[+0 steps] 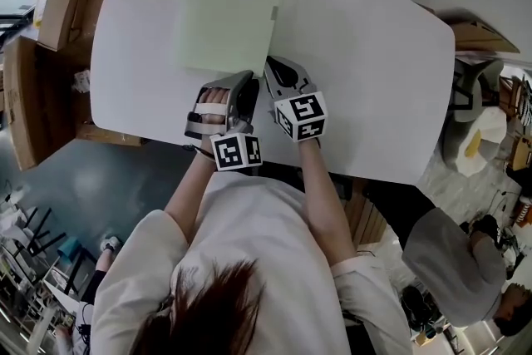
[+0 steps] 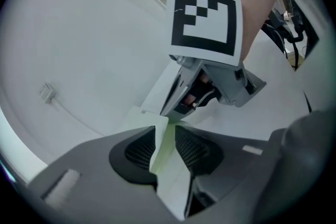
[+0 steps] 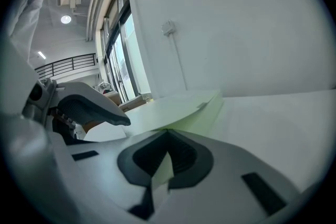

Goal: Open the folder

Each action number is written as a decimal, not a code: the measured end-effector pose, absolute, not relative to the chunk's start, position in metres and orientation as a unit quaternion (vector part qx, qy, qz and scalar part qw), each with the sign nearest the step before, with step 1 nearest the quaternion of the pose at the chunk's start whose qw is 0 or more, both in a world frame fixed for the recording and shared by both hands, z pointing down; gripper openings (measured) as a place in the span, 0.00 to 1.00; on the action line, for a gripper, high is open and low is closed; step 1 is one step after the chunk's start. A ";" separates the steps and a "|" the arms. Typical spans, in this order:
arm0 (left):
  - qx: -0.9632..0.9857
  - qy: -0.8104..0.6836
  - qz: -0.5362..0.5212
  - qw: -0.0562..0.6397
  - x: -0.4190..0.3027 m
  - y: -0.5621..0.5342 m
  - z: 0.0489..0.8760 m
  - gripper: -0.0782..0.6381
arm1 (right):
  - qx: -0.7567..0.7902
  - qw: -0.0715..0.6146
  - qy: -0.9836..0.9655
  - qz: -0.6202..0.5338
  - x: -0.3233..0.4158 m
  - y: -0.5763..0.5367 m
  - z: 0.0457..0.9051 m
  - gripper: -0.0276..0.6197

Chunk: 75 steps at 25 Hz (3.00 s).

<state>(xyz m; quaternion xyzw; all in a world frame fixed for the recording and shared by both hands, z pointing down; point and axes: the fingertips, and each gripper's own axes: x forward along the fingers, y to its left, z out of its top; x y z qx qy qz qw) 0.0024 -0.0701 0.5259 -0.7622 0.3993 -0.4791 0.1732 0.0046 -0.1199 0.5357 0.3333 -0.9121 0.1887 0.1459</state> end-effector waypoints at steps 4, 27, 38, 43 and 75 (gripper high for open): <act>-0.757 0.408 -0.478 0.179 0.005 -0.080 0.525 0.28 | 0.336 0.144 -0.911 0.190 0.006 -0.119 0.535 0.05; -0.776 0.543 -0.312 0.075 -0.037 -0.108 0.438 0.12 | 0.341 0.171 -0.907 0.178 0.010 -0.115 0.536 0.05; -0.771 0.613 -0.170 -0.013 -0.088 -0.100 0.381 0.12 | 0.371 0.190 -0.892 0.175 0.021 -0.117 0.535 0.05; -0.756 0.641 -0.129 -0.039 -0.108 -0.090 0.369 0.12 | 0.375 0.198 -0.889 0.174 0.028 -0.114 0.534 0.05; -0.677 0.726 -0.018 -0.120 -0.226 -0.058 0.362 0.13 | 0.436 0.209 -0.860 0.163 0.018 -0.110 0.533 0.05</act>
